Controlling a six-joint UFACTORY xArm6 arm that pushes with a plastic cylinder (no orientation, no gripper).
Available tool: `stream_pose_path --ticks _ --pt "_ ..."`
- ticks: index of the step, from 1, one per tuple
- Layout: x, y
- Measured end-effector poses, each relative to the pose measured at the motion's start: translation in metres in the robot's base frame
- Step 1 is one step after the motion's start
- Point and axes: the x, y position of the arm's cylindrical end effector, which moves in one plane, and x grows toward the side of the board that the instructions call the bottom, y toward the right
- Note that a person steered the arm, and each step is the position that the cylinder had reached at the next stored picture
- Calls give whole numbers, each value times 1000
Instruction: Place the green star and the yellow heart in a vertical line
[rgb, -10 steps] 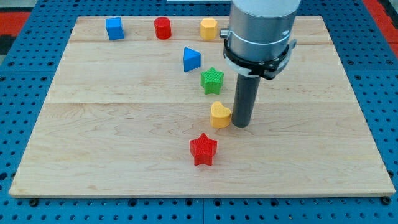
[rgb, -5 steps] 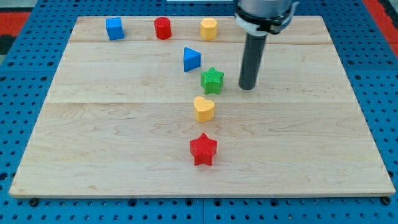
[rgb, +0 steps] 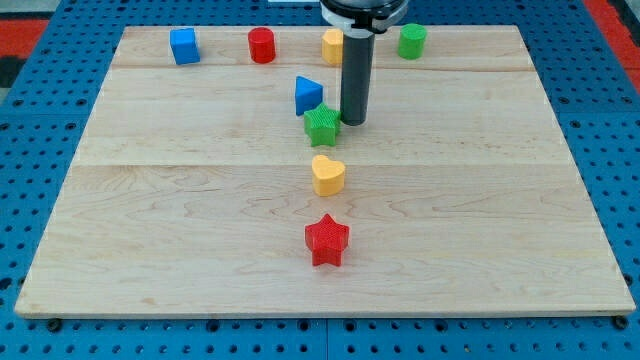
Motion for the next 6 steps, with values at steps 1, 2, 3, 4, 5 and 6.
stream_pose_path --ticks 1,2,3,4,5,6 --pt "13 -2" --pt "15 -1" --pt "18 31" --pt "-4 36" --pt "-40 35" --pt "-64 25"
